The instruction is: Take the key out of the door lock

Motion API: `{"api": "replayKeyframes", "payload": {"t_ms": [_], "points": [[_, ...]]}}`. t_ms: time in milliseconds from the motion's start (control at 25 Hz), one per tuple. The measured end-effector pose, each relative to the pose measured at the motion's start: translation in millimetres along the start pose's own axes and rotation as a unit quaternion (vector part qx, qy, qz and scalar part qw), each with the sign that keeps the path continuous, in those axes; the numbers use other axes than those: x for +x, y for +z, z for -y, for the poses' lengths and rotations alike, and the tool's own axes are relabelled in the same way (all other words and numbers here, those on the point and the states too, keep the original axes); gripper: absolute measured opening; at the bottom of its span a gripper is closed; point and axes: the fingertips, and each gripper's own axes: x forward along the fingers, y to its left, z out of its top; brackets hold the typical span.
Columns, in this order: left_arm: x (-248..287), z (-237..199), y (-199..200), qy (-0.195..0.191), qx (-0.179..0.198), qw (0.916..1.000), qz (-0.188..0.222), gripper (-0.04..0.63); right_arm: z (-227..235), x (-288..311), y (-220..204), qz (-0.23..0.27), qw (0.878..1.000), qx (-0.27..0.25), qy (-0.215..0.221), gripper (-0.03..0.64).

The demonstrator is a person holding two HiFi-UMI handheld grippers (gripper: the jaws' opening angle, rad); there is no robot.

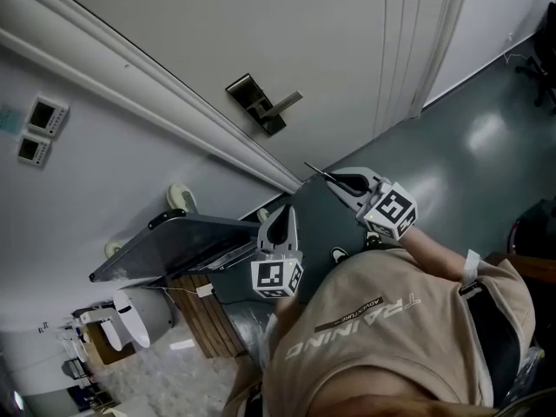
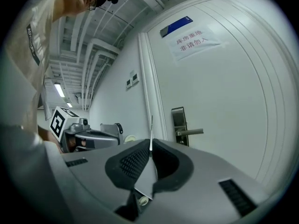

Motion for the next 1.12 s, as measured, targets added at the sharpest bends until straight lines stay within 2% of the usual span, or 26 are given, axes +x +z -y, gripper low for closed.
{"api": "replayKeyframes", "payload": {"t_ms": [80,200,480,640,920,1120], "points": [[-7,5,-1,0.007,0.017,0.9998,-0.010,0.009,-5,3,4,0.004,1.000,-0.011,0.010,0.018],[-11,14,3,0.009,-0.009,0.9999,0.006,0.009,-5,2,6,0.011,1.000,-0.012,0.012,0.018],[-29,17,14,0.006,-0.012,0.9997,0.023,0.009,-20,-3,9,0.022,1.000,0.014,0.013,0.018],[-33,10,12,0.008,-0.029,0.9991,0.031,0.009,-29,-9,17,0.023,1.000,-0.011,0.010,0.018],[-26,16,25,-0.029,-0.013,0.9987,0.041,0.009,-32,-17,26,0.027,0.999,-0.018,-0.021,0.018],[-29,5,25,-0.066,0.010,0.9974,0.028,0.009,-45,-13,23,0.041,0.998,-0.010,-0.054,0.018]]}}
